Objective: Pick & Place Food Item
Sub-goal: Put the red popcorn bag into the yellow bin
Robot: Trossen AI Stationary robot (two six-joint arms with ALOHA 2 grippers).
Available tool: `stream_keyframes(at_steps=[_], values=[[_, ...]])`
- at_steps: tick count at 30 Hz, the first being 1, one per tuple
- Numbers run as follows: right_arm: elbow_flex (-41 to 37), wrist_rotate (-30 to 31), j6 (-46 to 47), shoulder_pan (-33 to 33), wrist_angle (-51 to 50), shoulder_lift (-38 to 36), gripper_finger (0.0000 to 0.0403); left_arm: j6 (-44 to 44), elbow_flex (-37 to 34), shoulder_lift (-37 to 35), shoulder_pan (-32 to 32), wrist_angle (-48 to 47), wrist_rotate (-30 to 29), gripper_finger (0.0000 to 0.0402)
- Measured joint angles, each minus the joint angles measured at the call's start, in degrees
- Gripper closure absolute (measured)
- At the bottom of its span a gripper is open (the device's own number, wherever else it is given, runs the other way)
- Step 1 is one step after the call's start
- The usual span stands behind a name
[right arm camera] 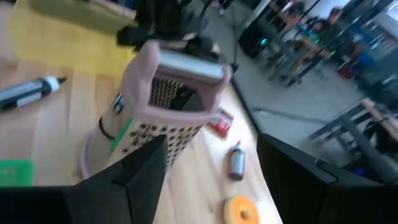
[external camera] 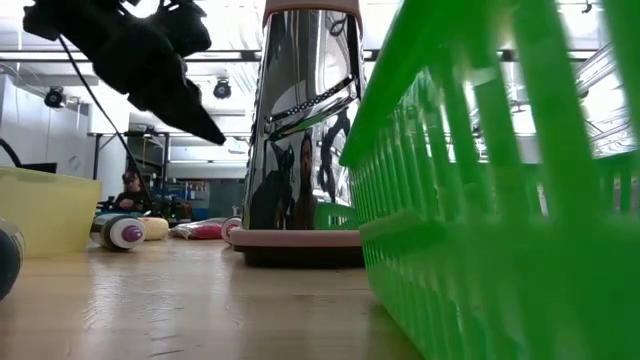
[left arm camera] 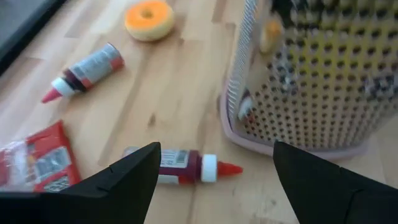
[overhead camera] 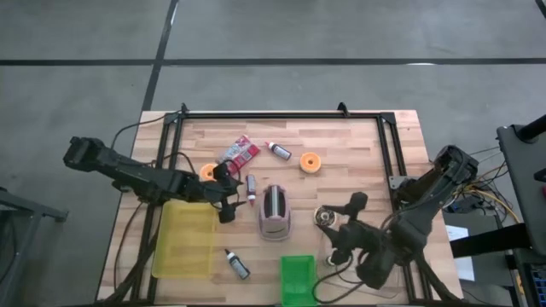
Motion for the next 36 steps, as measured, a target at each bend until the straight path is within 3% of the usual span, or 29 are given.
stream_keyframes(at_steps=[8, 17, 27, 36], values=[[0.0, 8.2, -2.2, 2.1, 0.0, -1.4, 0.0161, 1.5, 0.0, 2.1, 1.3, -1.1, -0.2, 0.0087], [-0.7, 12.3, -2.9, 2.2, -0.1, -1.3, 0.0161, -1.6, 0.0, 3.8, 5.7, -5.1, -9.3, 0.0087], [-1.1, 12.6, -2.5, 2.2, 0.0, -1.3, 0.0161, -2.2, -0.2, 8.1, 11.2, -5.1, -17.5, 0.0087], [-1.9, 12.6, -2.5, 2.2, 0.2, -1.3, 0.0161, -1.1, 0.7, 12.1, 17.7, -4.6, -13.9, 0.0087]])
